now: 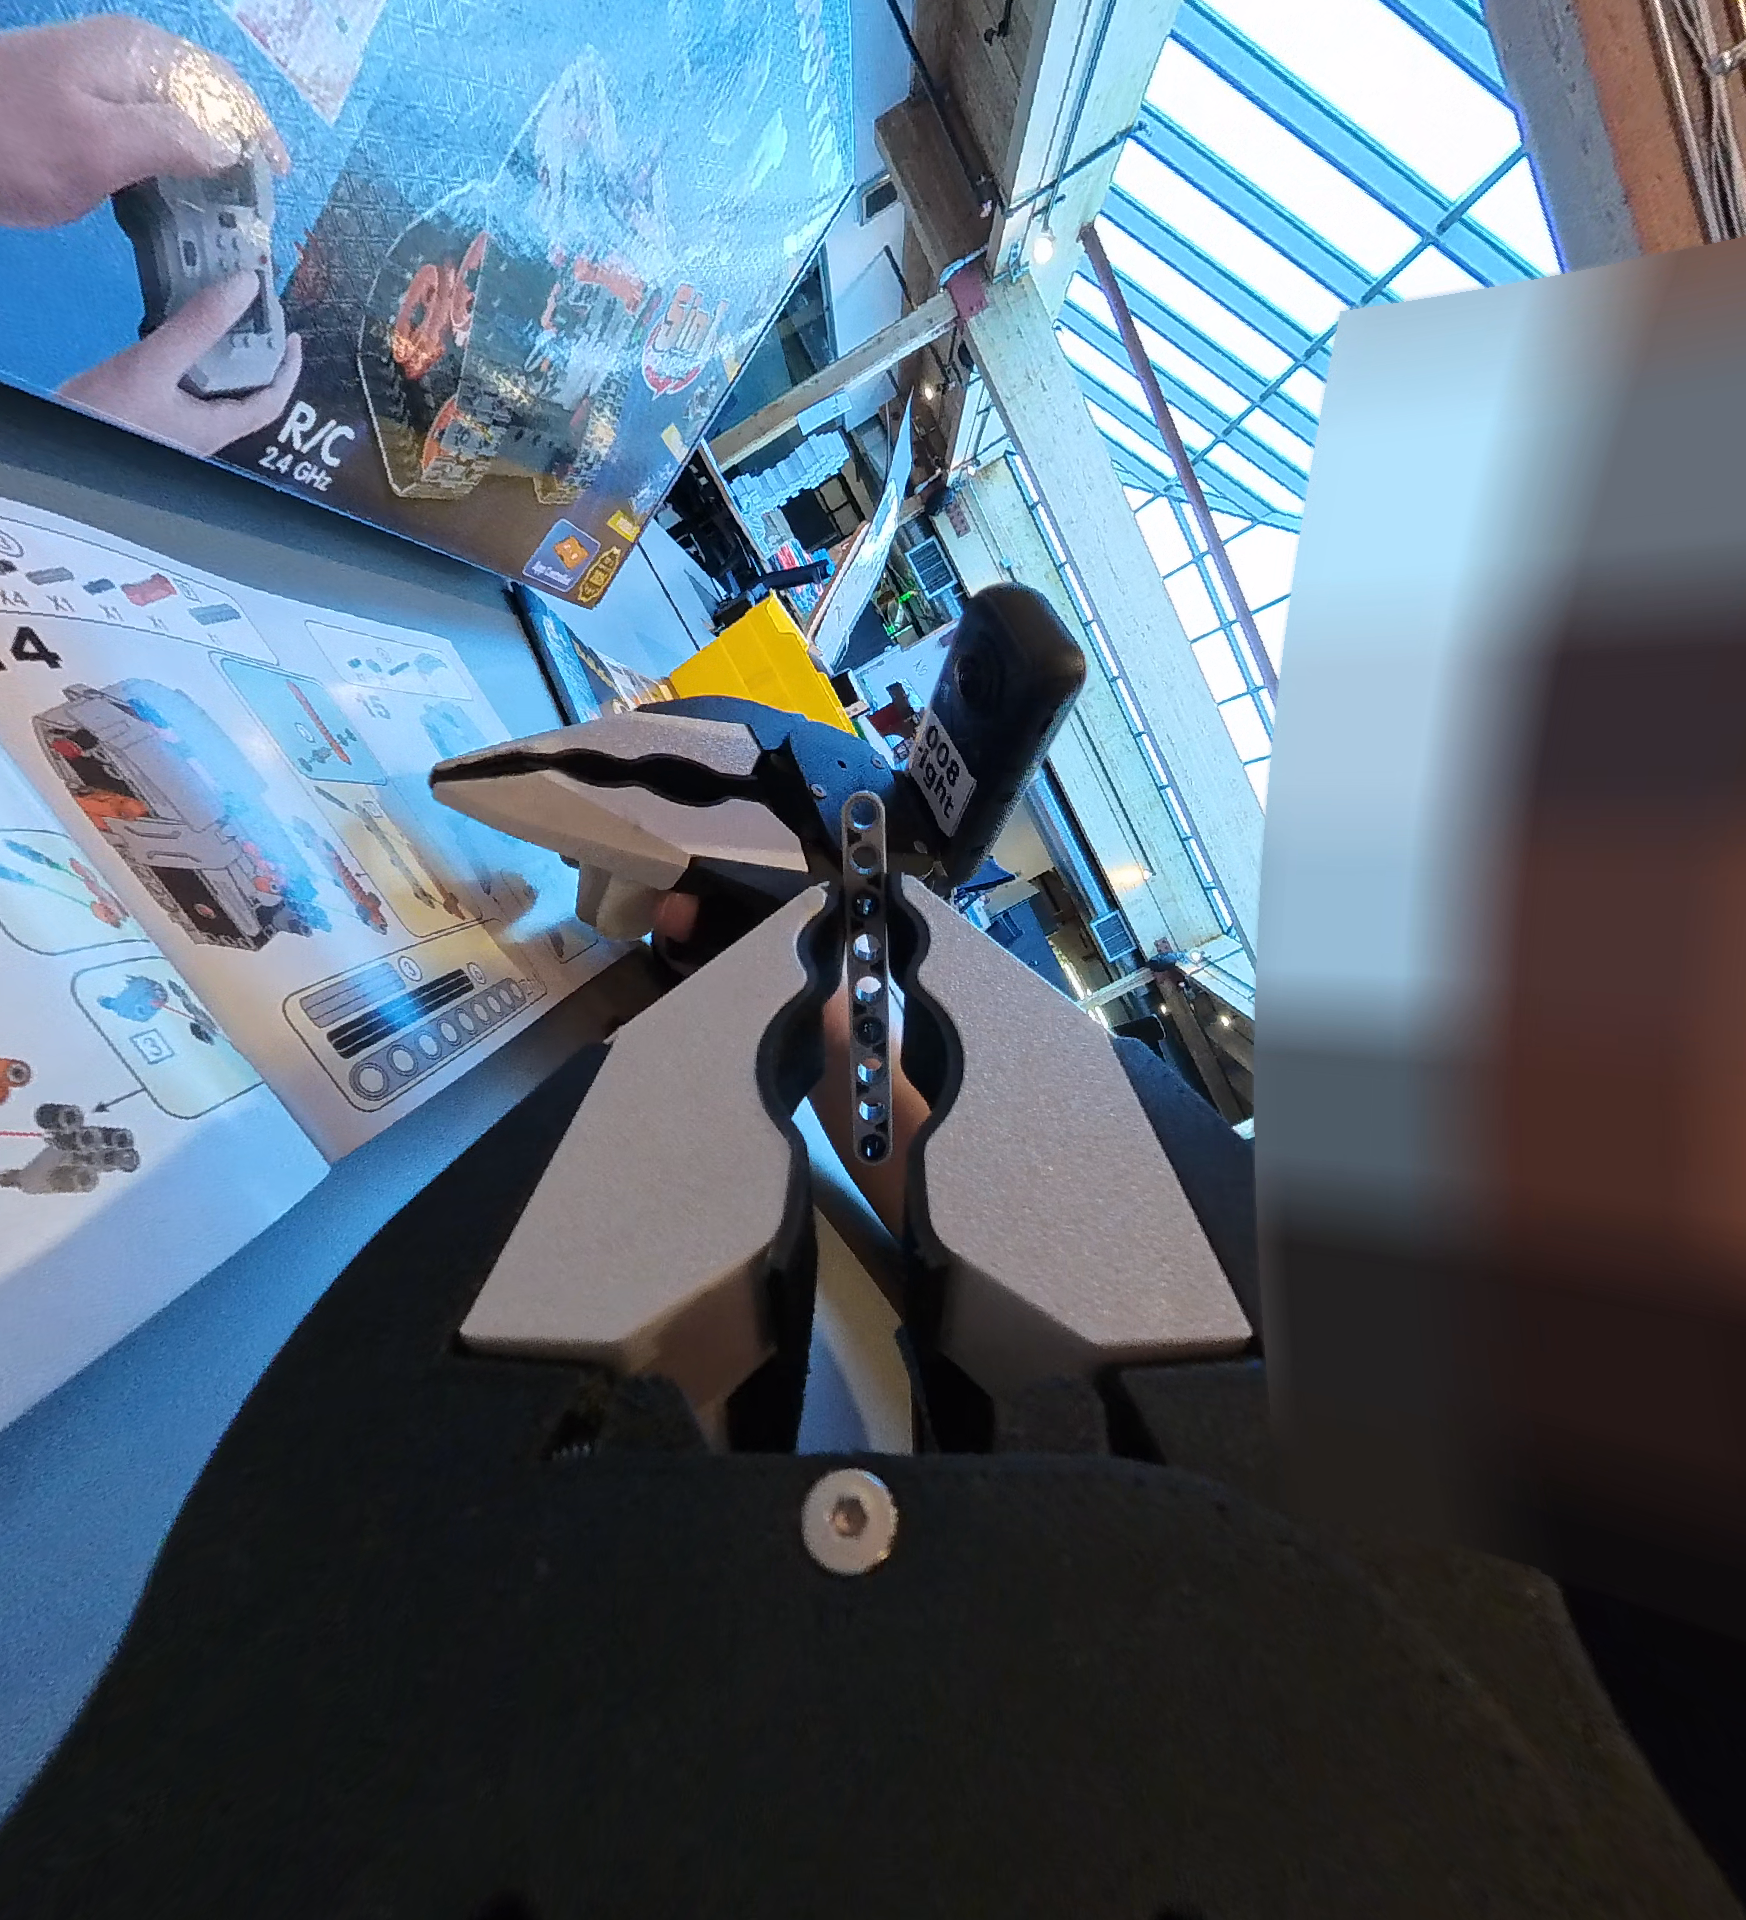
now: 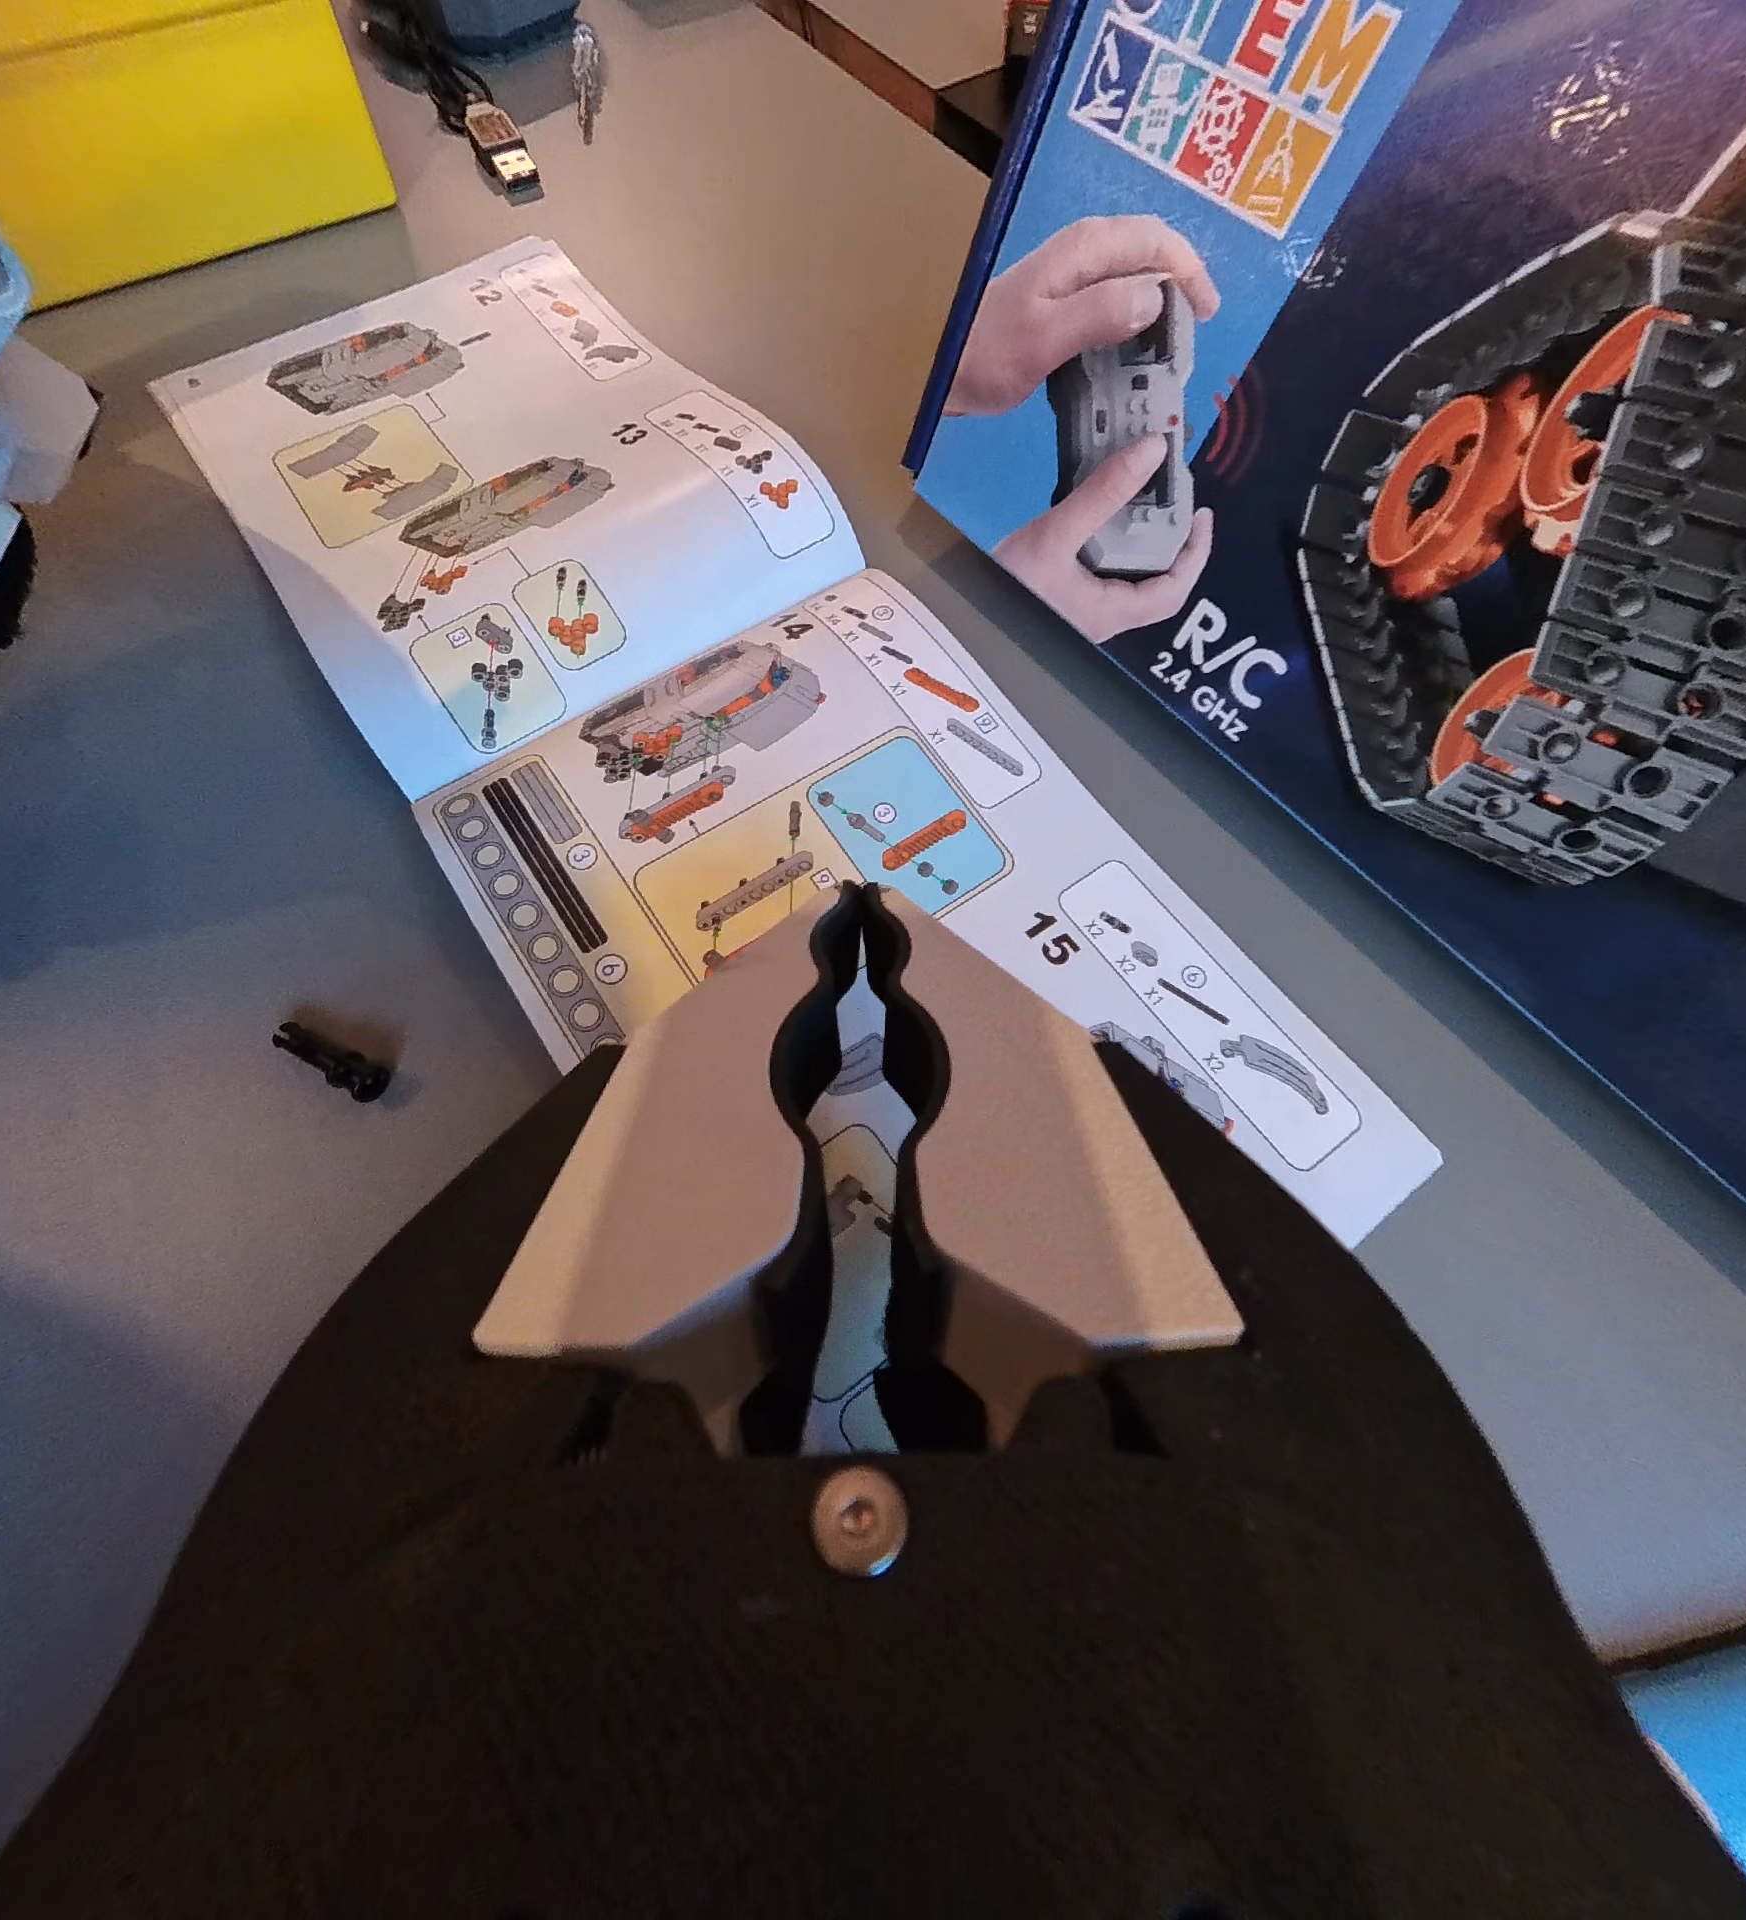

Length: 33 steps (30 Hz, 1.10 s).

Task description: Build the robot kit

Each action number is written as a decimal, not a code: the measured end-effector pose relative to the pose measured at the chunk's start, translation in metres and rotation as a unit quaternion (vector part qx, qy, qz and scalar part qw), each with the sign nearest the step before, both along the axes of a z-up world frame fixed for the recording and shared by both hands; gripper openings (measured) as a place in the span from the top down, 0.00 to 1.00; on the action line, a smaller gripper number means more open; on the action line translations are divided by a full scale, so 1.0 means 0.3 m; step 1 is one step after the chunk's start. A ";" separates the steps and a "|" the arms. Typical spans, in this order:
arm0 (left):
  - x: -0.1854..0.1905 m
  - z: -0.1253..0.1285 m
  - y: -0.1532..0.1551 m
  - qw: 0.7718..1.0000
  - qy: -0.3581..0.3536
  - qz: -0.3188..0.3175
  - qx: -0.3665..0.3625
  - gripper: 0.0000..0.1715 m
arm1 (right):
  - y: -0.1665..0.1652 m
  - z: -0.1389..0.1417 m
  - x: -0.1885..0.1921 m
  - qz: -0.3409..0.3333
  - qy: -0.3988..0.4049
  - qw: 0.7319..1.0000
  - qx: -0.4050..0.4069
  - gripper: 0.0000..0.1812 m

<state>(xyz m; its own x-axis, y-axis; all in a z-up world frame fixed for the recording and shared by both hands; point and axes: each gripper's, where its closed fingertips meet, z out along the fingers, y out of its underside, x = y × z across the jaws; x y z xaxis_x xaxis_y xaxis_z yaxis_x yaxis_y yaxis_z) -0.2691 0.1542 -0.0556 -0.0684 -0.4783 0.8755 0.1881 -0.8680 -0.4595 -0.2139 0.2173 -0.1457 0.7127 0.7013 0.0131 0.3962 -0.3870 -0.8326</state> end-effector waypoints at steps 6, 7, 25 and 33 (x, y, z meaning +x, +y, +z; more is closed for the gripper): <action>0.002 0.001 -0.001 1.000 -0.001 -0.002 -0.001 0.98 | -0.002 -0.012 -0.004 0.004 -0.012 1.000 -0.003 1.00; 0.003 -0.001 -0.002 1.000 -0.001 -0.003 -0.002 0.98 | -0.003 -0.012 -0.005 0.005 -0.013 1.000 -0.004 1.00; 0.010 -0.015 -0.001 1.000 -0.001 -0.009 -0.012 0.98 | -0.002 0.027 -0.031 0.013 0.003 0.999 0.036 1.00; 0.011 -0.010 -0.005 1.000 -0.003 -0.012 -0.012 0.98 | -0.002 -0.015 -0.033 0.014 -0.026 1.000 0.010 1.00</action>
<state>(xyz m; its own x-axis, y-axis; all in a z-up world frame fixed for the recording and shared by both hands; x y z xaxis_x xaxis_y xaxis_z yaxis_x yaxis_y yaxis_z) -0.2656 0.1527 -0.0584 -0.0848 -0.4551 0.8864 0.1708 -0.8831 -0.4371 -0.2239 0.2166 -0.1501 0.6907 0.7203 0.0638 0.4497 -0.3587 -0.8180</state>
